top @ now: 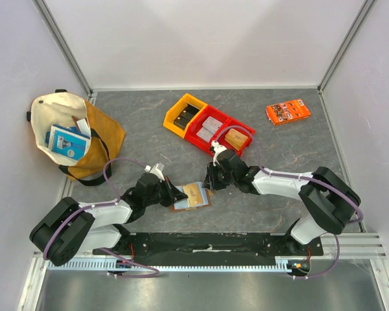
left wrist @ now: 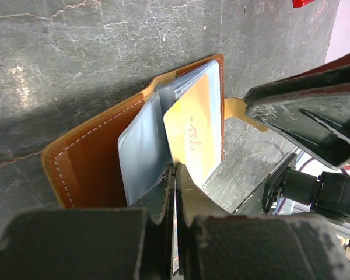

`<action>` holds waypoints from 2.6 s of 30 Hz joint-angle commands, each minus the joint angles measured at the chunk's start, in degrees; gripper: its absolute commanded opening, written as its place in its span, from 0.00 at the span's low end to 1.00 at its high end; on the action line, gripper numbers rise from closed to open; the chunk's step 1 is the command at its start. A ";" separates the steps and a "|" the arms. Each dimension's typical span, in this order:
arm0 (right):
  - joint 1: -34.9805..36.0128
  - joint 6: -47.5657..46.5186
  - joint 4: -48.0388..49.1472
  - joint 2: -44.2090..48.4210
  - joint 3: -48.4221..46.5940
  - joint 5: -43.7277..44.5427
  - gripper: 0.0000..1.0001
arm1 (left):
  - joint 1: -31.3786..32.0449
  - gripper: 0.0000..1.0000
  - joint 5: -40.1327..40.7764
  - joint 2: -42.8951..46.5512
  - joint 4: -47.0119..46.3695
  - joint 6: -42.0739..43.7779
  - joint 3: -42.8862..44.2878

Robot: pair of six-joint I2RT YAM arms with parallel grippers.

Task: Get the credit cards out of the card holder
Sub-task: Remove the credit card from the card holder.

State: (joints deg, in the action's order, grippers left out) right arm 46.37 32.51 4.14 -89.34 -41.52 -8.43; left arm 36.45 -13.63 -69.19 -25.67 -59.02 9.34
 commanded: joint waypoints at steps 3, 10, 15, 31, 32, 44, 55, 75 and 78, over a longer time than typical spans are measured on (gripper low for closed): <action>0.30 -0.17 5.95 1.90 0.39 -8.34 0.28 | 0.03 0.02 1.32 1.07 1.59 -0.83 -0.12; 0.21 2.03 10.01 -3.99 1.26 -10.56 0.27 | 0.03 0.02 1.50 1.16 1.41 -1.27 -0.20; 0.30 2.64 10.54 -5.67 3.28 -9.07 0.26 | 0.03 0.02 1.94 1.25 1.33 -1.53 -0.20; 0.30 2.91 10.36 -7.25 5.31 -8.98 0.24 | 0.03 0.39 0.53 -1.47 -4.47 -4.61 -1.26; 0.30 2.99 10.27 -7.25 5.39 -8.89 0.24 | 0.03 0.39 0.27 -2.17 -5.08 -4.78 -1.26; 0.13 2.99 8.69 -8.83 4.78 -7.75 0.23 | 0.03 0.02 0.97 0.27 -4.66 -6.46 -3.63; -0.67 2.99 6.85 -11.29 3.90 -7.31 0.23 | -0.76 0.02 4.75 14.24 9.83 -6.72 -6.53; -1.28 -6.92 -0.52 5.13 -0.40 -9.50 0.41 | -1.03 0.02 5.11 40.63 35.43 5.31 1.02; -1.28 -11.05 -4.05 10.22 -2.95 -9.15 0.53 | -1.11 0.02 3.70 39.57 34.90 8.56 2.78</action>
State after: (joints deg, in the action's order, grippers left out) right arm 45.21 28.75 5.08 -86.11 -39.68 -18.09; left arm 35.73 -7.01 -28.58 9.41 -57.45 8.03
